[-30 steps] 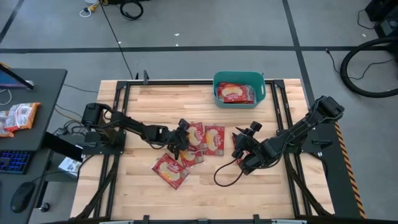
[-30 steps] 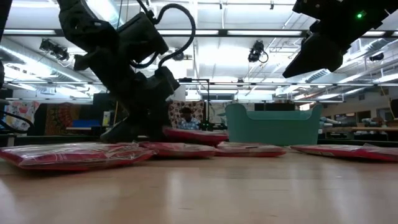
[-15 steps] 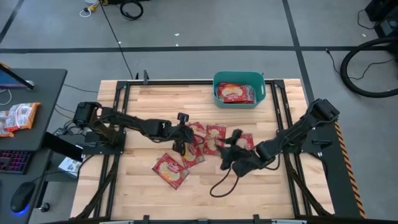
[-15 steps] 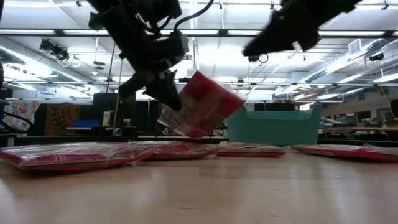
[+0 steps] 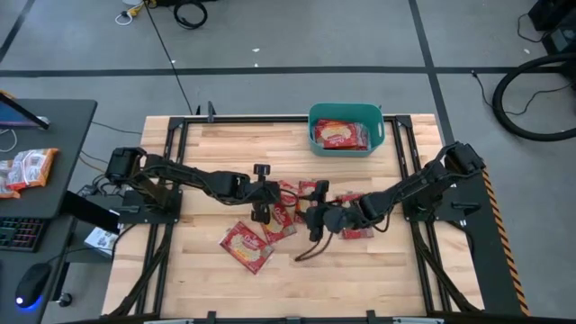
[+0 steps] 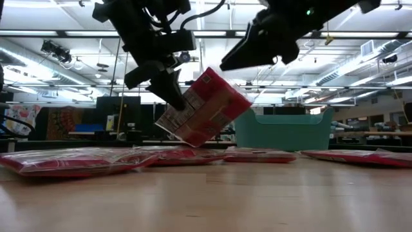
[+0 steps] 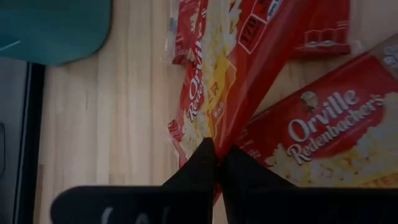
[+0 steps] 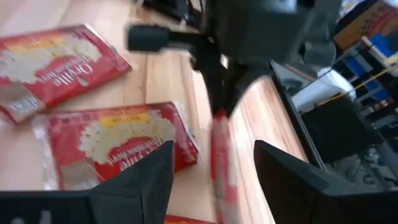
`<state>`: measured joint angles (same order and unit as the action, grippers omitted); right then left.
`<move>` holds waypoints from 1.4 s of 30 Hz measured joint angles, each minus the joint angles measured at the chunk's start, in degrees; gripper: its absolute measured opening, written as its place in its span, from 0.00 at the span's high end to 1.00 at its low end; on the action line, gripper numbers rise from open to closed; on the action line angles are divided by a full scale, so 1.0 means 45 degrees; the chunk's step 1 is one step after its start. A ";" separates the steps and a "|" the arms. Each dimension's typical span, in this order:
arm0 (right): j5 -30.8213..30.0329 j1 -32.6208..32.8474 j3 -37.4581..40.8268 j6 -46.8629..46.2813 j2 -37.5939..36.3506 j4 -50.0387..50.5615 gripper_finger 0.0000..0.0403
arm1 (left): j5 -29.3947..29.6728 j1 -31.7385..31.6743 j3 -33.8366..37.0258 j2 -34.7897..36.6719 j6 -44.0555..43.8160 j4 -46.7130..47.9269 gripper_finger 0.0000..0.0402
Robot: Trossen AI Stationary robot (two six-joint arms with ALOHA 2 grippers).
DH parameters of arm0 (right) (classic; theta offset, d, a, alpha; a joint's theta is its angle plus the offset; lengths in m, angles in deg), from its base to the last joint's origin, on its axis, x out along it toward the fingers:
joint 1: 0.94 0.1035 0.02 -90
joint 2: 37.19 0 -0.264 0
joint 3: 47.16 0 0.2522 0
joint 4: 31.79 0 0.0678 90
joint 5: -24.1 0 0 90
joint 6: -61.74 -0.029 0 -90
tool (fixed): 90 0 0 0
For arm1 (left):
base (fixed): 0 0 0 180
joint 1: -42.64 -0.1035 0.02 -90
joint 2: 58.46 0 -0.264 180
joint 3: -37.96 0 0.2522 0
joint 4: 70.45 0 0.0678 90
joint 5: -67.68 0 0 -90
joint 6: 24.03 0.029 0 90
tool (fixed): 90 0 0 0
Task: Sort popcorn bags into baskets
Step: Put the popcorn bag into the green bin
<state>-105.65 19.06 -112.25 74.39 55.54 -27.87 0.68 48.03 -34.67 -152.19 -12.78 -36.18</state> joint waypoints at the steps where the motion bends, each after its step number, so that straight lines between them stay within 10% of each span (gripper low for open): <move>1: 0.0042 -0.0123 0.0000 -0.0001 0.0000 0.0154 0.44 | -0.0009 0.0032 0.0000 0.0000 0.0009 -0.0038 0.97; 23: 0.0954 -0.1163 -0.0001 -0.0097 -0.0195 0.2427 0.95 | -0.0325 0.0227 -0.0015 0.0348 0.0984 -0.1083 0.86; 30: 0.0550 -0.1054 -0.1413 -0.1381 -0.1213 0.5755 0.92 | -0.0088 0.0156 0.0497 0.2175 0.0675 -0.0990 0.69; 42: -0.1672 -0.1511 -0.6750 -0.6396 -0.0821 1.3701 0.93 | -0.0109 -0.0021 0.4637 0.5169 0.0442 -0.6290 0.68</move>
<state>-113.17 12.26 -142.63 45.61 51.84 33.79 0.19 47.94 -13.80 -128.93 -10.79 -64.49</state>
